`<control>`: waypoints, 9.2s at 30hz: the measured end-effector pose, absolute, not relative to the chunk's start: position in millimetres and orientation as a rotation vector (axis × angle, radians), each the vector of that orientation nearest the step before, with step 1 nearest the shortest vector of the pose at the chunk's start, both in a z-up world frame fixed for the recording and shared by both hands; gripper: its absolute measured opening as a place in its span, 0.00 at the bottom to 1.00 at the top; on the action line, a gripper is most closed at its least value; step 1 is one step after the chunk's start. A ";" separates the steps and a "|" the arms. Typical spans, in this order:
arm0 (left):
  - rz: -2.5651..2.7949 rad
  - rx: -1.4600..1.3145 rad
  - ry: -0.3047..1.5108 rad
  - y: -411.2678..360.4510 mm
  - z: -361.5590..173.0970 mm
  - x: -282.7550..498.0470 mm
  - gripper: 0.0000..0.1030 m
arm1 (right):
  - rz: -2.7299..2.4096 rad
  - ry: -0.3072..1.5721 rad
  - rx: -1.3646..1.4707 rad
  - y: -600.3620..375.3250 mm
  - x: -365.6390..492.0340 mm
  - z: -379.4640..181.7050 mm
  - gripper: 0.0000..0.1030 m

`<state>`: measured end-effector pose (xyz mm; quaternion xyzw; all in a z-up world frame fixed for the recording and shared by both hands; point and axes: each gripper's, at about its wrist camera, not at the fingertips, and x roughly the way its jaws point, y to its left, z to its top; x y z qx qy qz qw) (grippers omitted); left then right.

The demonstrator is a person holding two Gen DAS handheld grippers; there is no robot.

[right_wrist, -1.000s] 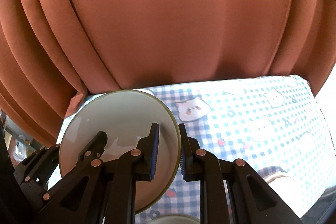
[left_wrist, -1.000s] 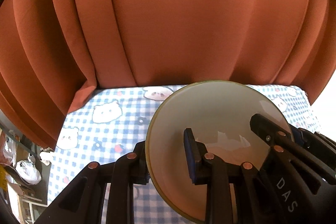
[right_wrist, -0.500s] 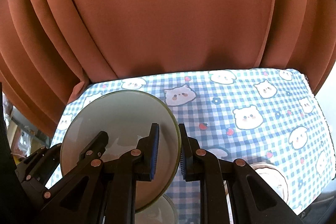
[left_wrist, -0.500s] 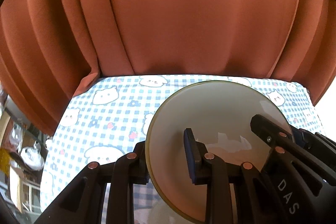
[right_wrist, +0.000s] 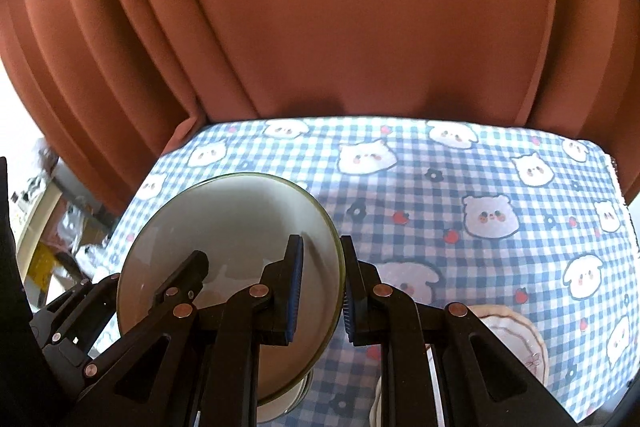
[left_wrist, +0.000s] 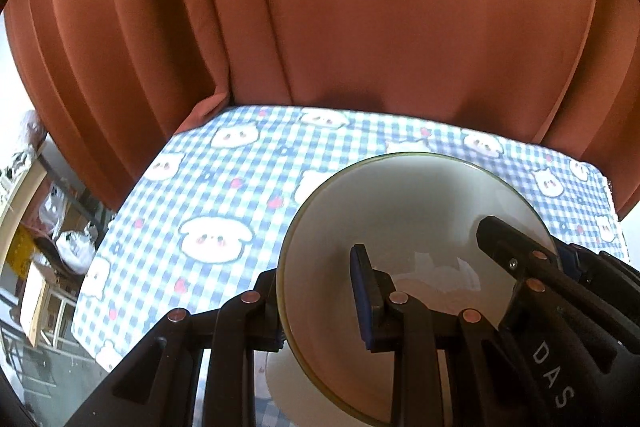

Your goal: Organize plates and bowls

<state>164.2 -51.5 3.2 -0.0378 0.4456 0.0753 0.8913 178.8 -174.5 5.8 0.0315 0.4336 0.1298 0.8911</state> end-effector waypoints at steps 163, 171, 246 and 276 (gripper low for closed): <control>-0.367 -0.223 1.068 -25.5 -41.7 117.0 0.55 | 0.177 1.126 0.418 -187.4 108.6 -42.2 0.39; -0.327 -0.261 1.071 -61.0 -39.6 108.8 0.55 | 0.210 1.149 0.383 -220.6 106.5 -38.9 0.39; -0.134 -0.149 1.163 -241.9 -82.6 115.3 0.61 | 0.253 1.260 0.270 -403.7 133.4 -88.0 0.48; -0.074 -0.017 0.763 -82.7 -22.9 45.9 0.96 | -0.057 0.812 0.097 -286.7 29.7 -1.1 0.78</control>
